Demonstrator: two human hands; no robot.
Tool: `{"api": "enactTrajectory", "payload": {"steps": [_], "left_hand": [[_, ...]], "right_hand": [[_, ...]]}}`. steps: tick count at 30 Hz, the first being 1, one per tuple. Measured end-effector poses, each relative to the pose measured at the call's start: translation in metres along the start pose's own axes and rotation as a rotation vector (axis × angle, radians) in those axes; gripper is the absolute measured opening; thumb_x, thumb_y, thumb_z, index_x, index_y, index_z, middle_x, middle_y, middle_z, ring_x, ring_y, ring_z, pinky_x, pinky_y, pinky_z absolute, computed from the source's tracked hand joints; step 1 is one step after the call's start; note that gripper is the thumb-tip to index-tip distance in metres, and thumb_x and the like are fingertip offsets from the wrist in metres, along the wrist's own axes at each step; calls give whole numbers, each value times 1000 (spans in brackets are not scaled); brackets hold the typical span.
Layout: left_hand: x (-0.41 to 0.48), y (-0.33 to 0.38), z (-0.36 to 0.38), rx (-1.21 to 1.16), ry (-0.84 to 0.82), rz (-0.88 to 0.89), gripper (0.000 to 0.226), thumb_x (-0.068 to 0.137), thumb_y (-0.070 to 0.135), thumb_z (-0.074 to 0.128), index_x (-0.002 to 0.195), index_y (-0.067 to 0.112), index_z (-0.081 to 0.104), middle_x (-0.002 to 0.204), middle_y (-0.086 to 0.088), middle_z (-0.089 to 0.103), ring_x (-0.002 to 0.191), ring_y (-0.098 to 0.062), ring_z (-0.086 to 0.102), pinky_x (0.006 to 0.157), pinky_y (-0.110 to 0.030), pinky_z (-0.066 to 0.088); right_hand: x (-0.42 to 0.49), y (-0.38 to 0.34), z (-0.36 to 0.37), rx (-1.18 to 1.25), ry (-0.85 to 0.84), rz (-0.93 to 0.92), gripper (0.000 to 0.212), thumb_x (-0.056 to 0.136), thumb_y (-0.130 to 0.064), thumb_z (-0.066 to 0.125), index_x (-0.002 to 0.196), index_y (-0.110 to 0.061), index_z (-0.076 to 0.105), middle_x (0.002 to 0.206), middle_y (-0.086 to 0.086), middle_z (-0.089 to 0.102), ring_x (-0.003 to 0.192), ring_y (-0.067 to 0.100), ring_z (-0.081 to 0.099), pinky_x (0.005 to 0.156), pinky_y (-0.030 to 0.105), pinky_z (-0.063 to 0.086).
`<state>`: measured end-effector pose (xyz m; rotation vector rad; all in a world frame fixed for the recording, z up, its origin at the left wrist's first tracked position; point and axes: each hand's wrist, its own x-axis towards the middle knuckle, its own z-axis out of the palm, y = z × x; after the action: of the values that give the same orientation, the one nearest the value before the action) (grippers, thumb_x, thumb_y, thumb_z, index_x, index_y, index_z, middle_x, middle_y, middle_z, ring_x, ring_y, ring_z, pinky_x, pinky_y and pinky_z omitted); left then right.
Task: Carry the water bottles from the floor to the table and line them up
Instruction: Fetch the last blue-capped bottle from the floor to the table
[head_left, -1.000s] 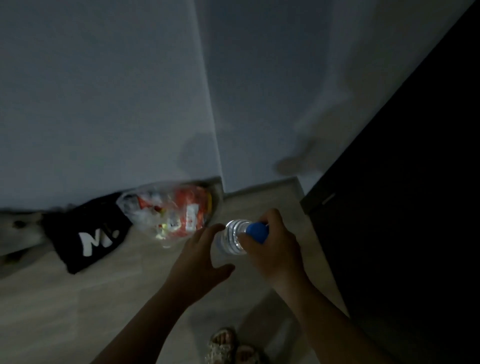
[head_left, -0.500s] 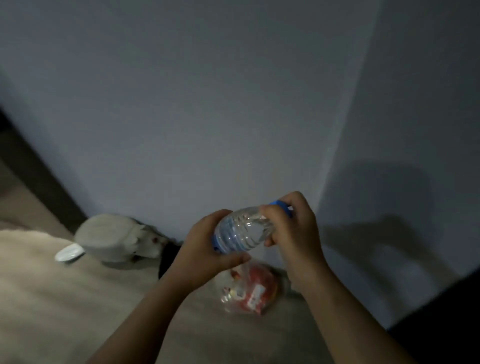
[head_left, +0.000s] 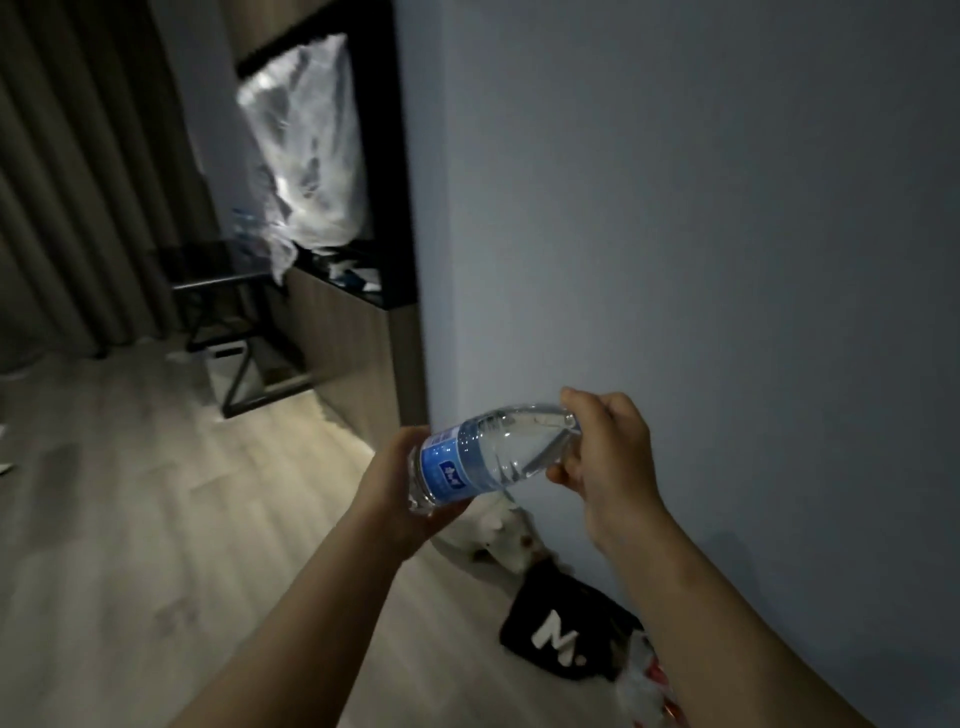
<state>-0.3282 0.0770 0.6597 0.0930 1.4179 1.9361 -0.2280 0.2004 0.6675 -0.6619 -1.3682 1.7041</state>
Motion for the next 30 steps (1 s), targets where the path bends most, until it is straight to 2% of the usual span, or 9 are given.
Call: {"api": "enactTrajectory", "payload": {"steps": [4, 7, 12, 17, 20, 23, 26, 28, 30], "left_hand": [[13, 42, -68, -24, 105, -7, 15, 89, 26, 51, 84, 13, 57, 81, -7, 57, 69, -22, 57, 41, -27, 54], [24, 76, -118, -20, 142, 2, 17, 91, 25, 51, 97, 10, 55, 86, -9, 58, 73, -22, 58, 43, -28, 55], [31, 131, -193, -186, 227, -117, 33, 89, 28, 54, 111, 3, 51, 90, -18, 64, 74, -27, 65, 46, -32, 56], [47, 168, -262, -259, 238, -114, 44, 86, 29, 56, 120, 1, 50, 84, -18, 62, 69, -26, 64, 43, -32, 55], [54, 188, -287, -317, 270, -138, 46, 83, 29, 60, 118, 0, 51, 90, -20, 64, 74, -28, 65, 45, -35, 56], [70, 209, -311, -383, 300, -145, 41, 80, 27, 64, 106, -3, 54, 87, -22, 65, 73, -30, 65, 45, -39, 57], [94, 224, -331, -393, 327, -168, 41, 79, 27, 65, 103, -5, 55, 86, -23, 66, 72, -31, 66, 48, -38, 58], [113, 235, -342, -374, 349, -171, 41, 79, 28, 65, 100, -5, 56, 79, -24, 69, 70, -31, 67, 49, -39, 58], [138, 251, -352, -339, 378, -144, 38, 80, 29, 64, 93, -6, 57, 64, -23, 69, 68, -30, 66, 55, -38, 58]], "right_hand": [[3, 21, 78, -94, -102, 56, 17, 84, -34, 59, 75, -22, 50, 71, 0, 53, 39, 1, 48, 43, 20, 45], [5, 33, 137, -135, -143, 71, 17, 87, -33, 57, 76, -22, 49, 70, -1, 49, 48, 7, 45, 44, 22, 45], [1, 50, 232, -175, -218, 83, 14, 88, -32, 55, 83, -19, 52, 89, 6, 58, 64, 13, 51, 41, 19, 43], [-2, 69, 310, -187, -349, 97, 14, 87, -32, 59, 81, -22, 51, 73, -1, 48, 56, 11, 43, 39, 17, 42], [3, 75, 341, -200, -421, 102, 16, 88, -37, 57, 89, -22, 51, 76, 0, 51, 56, 10, 45, 42, 18, 45], [16, 84, 379, -178, -465, 102, 18, 88, -37, 56, 94, -20, 52, 71, -1, 49, 51, 10, 42, 42, 19, 46], [34, 98, 412, -168, -515, 80, 16, 88, -36, 58, 90, -21, 55, 68, -3, 47, 49, 8, 44, 43, 19, 45], [50, 106, 432, -172, -566, 40, 14, 86, -36, 60, 83, -23, 57, 64, -3, 50, 42, 3, 46, 45, 21, 47], [69, 112, 455, -158, -604, 2, 14, 84, -36, 63, 81, -22, 59, 70, 4, 58, 49, 5, 54, 50, 26, 51]]}}
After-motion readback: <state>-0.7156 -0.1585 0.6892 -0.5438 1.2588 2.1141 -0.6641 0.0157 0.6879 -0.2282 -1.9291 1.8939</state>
